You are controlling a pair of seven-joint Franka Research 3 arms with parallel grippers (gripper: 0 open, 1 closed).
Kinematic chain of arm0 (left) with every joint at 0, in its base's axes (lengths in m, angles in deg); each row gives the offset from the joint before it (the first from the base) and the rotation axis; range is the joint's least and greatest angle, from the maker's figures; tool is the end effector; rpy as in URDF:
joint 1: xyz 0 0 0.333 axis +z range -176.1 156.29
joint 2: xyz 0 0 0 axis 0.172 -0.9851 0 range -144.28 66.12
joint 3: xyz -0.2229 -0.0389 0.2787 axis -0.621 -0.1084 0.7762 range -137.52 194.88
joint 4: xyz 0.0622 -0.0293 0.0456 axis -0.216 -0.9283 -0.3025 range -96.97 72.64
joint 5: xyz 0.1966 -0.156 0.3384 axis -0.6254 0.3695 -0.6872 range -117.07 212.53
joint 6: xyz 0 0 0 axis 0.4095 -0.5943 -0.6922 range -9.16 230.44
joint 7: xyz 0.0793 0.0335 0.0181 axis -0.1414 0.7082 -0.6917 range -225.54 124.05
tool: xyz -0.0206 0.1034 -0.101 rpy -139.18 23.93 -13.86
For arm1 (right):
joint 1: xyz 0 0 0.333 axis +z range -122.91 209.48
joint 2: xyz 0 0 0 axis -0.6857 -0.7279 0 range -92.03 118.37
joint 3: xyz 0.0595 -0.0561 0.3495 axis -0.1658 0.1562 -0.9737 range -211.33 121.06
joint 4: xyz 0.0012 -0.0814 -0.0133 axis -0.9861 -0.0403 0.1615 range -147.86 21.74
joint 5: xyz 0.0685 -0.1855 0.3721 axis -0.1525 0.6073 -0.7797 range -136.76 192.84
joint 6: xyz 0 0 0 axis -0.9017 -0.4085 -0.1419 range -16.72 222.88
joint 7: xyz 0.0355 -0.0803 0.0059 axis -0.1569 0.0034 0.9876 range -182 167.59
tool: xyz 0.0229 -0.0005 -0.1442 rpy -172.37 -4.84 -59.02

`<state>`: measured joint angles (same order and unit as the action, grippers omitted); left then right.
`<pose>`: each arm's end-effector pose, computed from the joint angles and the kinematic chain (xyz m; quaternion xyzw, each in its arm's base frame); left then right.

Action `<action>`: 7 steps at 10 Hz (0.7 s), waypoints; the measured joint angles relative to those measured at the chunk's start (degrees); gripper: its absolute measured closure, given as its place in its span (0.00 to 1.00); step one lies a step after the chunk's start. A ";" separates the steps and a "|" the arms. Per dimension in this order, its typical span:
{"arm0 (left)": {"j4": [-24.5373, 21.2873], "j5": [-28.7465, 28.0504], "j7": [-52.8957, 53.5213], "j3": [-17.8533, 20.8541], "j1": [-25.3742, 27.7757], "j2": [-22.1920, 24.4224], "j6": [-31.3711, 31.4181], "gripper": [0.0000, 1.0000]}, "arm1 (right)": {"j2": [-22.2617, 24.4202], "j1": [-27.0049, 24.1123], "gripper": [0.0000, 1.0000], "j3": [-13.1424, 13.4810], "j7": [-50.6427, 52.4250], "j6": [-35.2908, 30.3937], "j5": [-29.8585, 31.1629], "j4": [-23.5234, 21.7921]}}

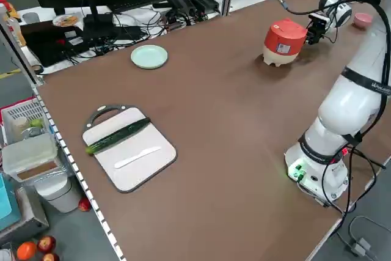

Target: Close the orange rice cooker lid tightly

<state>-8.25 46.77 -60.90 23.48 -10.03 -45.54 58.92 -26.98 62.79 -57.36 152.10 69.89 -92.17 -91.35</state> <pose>0.6241 -0.0528 0.5866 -0.9991 -0.0419 0.0059 0.0041 0.4771 0.4017 0.1057 -0.5725 -0.4559 -0.4764 0.4873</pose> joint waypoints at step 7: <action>0.00 0.00 0.00 -0.18 -0.11 0.00 -0.01 0.00 | -0.27 -0.16 0.46 -0.02 0.06 0.31 -0.28 0.51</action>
<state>-8.25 46.77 -60.90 23.30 -10.14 -45.54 58.91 -27.24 62.63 -57.38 152.16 70.21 -92.45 -90.84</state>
